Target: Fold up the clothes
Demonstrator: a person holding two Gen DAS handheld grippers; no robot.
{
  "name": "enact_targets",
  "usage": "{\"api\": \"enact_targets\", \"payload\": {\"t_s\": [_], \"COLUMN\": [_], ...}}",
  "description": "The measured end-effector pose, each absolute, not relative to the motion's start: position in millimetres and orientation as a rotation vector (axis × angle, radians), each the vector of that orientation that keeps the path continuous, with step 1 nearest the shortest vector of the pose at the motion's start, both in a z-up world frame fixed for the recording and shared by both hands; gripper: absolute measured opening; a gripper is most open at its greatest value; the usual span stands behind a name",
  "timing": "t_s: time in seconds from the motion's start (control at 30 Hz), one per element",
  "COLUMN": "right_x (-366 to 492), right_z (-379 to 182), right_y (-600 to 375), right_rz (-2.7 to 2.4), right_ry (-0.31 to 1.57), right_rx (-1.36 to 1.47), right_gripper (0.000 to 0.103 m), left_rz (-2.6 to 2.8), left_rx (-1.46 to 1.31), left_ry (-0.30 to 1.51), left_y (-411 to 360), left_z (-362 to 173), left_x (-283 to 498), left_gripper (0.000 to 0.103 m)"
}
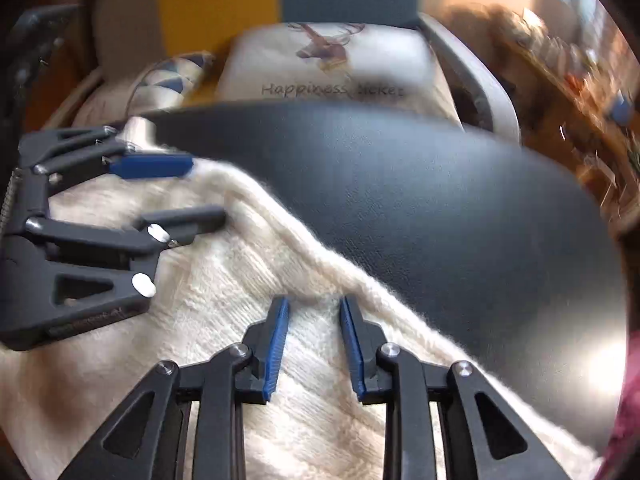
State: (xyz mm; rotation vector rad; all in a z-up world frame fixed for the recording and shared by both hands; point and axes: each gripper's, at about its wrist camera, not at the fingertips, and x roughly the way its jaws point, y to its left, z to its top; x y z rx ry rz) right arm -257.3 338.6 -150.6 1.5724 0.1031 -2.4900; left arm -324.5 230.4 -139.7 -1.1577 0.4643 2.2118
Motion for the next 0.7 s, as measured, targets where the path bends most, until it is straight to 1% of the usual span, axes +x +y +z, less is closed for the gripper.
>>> {"api": "enact_targets", "payload": {"t_s": [0.03,0.1,0.17,0.3,0.43,0.53,0.63,0.7], "right_x": [-253,-246,-243,-241,-242,-247,-258,-268], "right_z": [-151,-153,-152,-140,-107,-103,-111,-117], "right_y": [344,352,354,349,328,292,262,247], "right_rz": [-2.504,-2.524,-2.526,-2.564,-2.525,-2.468,-2.427,-2.408], "right_ry": [0.061,-0.008,-0.028,-0.032,-0.06,-0.009,0.003,-0.012], "right_rx": [1.55,1.512,1.505,1.515,1.388,1.338,1.349,1.35], "right_gripper": [0.026,0.026,0.026,0.026,0.027,0.028,0.028,0.028], "left_rz": [2.216,2.215,2.235,2.398,2.575,2.588,2.494,2.471], "left_rx": [-1.178,-1.183,-1.154,-1.121,-1.151,-1.203,-1.225,-1.241], "left_ry": [0.424,0.319,0.198,0.159,0.243,0.225,0.338,0.511], "left_y": [229,215,190,116,39,-4,-12,-3], "left_z": [-143,-134,-120,-90,-81,-83,-93,-107], "left_x": [-329,-329,-326,-322,-330,-342,-350,-352], "left_gripper": [0.05,0.05,0.05,0.05,0.05,0.05,0.054,0.054]}}
